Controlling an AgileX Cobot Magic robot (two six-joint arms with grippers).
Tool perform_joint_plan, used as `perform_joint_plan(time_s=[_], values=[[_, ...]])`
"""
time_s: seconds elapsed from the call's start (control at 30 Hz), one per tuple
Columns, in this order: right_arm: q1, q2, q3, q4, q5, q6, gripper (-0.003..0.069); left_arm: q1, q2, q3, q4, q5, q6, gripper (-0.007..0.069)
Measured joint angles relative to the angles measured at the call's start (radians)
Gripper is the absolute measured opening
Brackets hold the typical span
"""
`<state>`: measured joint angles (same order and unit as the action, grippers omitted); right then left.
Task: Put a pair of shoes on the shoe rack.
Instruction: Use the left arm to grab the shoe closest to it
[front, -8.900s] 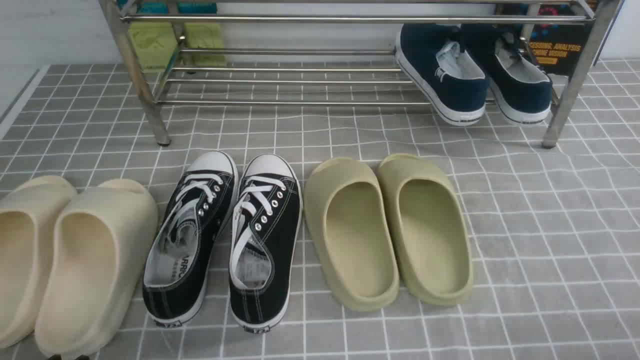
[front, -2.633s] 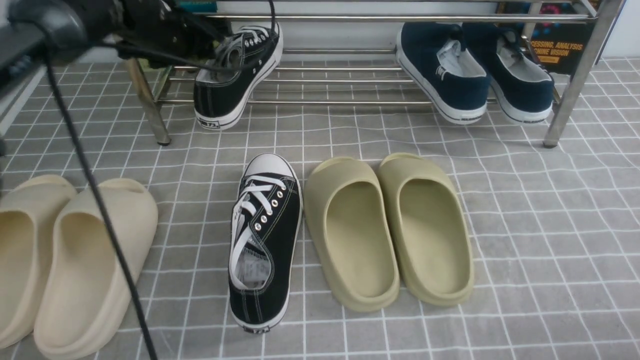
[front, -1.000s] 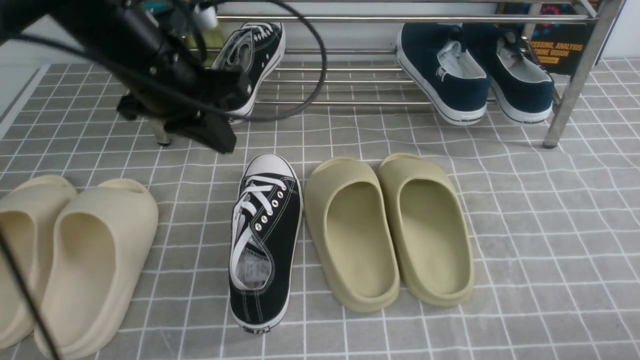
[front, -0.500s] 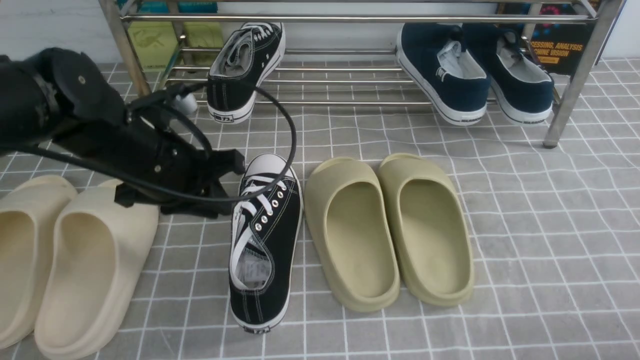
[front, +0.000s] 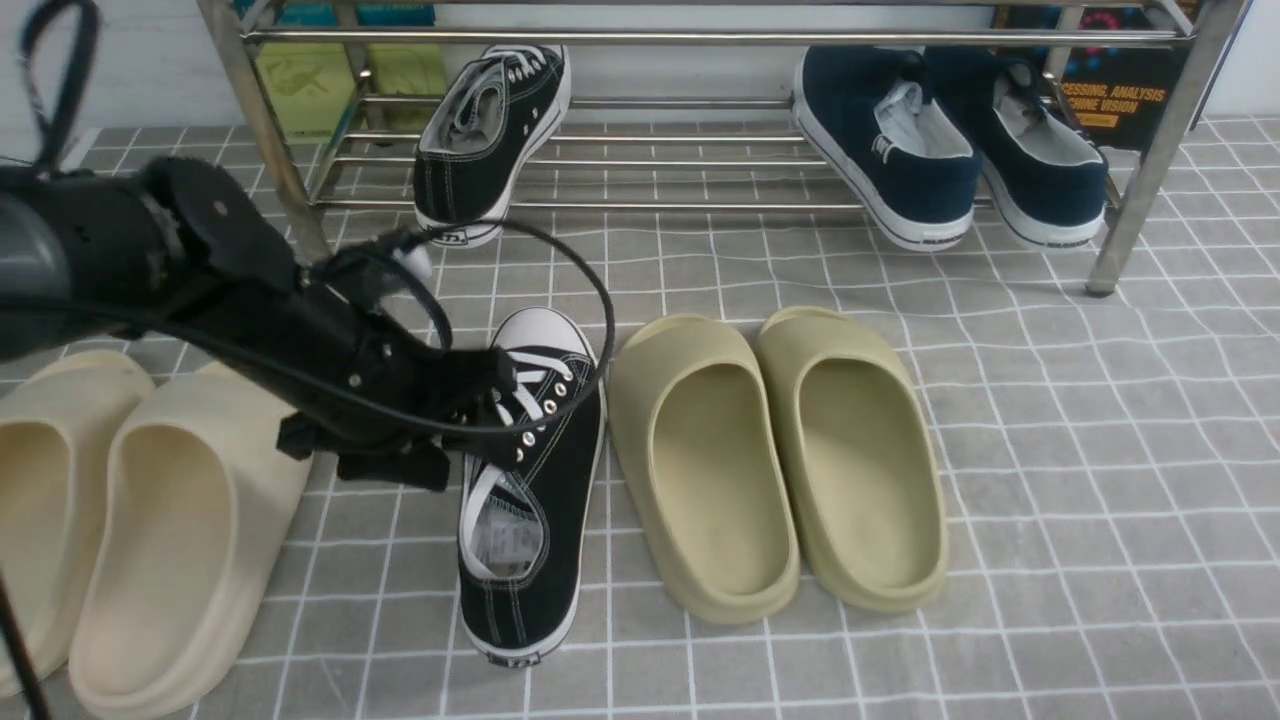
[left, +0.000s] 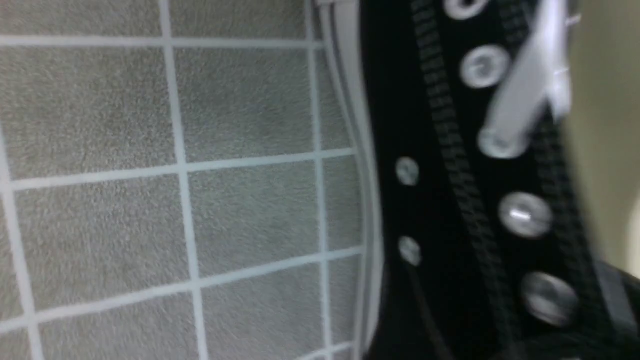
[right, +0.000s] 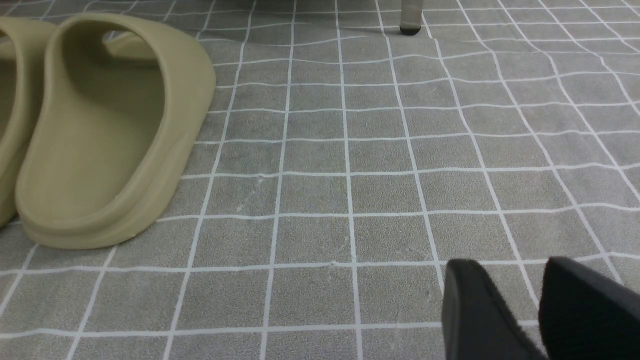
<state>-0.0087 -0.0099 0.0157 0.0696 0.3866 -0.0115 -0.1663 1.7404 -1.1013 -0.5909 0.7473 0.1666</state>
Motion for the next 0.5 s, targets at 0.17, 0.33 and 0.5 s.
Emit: perform_joint_plan(time_s=[0.17,0.33,0.5], values=[[0.0,0.0,0.0,0.0,0.0,0.0,0.0239,0.0,0.066,0.0,-0.02,-0.021,0.015,0.0149],[0.0,0.0,0.0,0.0,0.0,0.0,0.0239,0.0,0.062,-0.019,-0.003,-0.002,0.017,0.0028],[0.0,0.0,0.0,0.0,0.0,0.0,0.0239,0.0,0.038,-0.166,0.023,0.128,0.002,0.0038]])
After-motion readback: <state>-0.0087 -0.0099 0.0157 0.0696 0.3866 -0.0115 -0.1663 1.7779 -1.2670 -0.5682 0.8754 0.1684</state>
